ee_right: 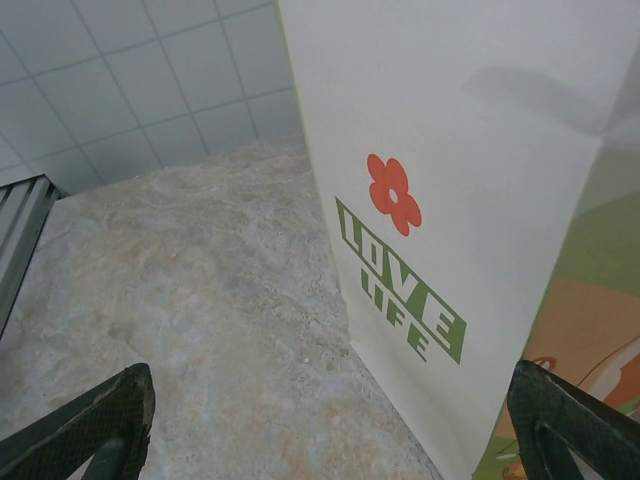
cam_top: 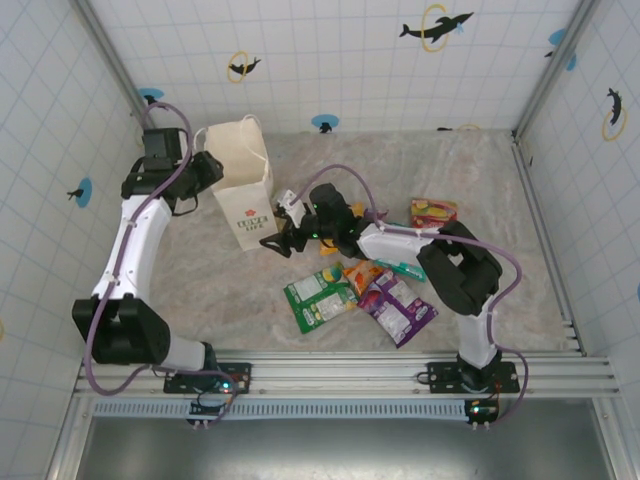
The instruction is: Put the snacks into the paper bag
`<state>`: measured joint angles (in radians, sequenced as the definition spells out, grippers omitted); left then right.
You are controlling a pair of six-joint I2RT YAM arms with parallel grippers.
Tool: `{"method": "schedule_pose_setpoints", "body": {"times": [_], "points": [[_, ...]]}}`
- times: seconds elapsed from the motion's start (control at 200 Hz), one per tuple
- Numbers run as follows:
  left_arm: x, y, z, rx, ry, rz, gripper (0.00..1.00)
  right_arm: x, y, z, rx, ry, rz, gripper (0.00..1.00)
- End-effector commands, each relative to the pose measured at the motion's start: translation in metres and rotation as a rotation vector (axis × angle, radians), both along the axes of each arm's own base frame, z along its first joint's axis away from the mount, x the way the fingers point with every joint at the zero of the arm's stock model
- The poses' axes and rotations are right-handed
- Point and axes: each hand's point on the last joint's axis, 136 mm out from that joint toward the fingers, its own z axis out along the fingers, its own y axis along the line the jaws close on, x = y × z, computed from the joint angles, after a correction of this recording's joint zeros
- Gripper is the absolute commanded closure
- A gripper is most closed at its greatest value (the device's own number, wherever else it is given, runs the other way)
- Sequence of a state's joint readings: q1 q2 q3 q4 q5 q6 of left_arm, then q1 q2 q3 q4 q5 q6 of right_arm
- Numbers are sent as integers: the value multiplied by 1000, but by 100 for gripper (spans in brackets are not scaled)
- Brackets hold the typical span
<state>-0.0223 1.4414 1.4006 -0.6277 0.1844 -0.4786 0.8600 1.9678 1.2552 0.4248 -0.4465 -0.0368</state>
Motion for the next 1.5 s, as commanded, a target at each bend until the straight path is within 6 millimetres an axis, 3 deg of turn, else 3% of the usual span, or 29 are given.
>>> {"method": "schedule_pose_setpoints", "body": {"times": [0.0, 0.44, 0.51, 0.661, 0.761, 0.861, 1.001, 1.181, 1.396, 1.491], "points": [[7, 10, 11, 63, -30, 9, 51, 2, 8, 5, 35, -12, 7, 7], [24, 14, 3, 144, -25, 14, 65, 1, 10, 5, 42, -8, 15, 7], [28, 12, -1, 139, -19, 6, 72, 1, 10, 5, 44, -2, 12, 7], [31, 7, 2, 117, -13, -14, 99, 4, 6, 4, 33, 0, -16, 7], [28, 6, 13, 113, -19, -20, 100, 8, -4, 10, 29, 7, -60, 7], [20, 5, 24, 108, -36, -25, 100, 16, -23, 20, 45, 48, -147, 7], [7, -7, 33, 76, -48, -99, 100, 12, -55, 21, 40, 101, -227, 7], [-11, -34, 23, -1, -50, -251, 100, 4, -103, 24, 7, 126, -339, 7], [-30, -40, 11, 32, -43, -346, 100, 15, -171, 8, -46, 317, -565, 8], [-39, -42, 3, 54, -47, -389, 100, 17, -192, -1, -41, 437, -626, 9]]}}
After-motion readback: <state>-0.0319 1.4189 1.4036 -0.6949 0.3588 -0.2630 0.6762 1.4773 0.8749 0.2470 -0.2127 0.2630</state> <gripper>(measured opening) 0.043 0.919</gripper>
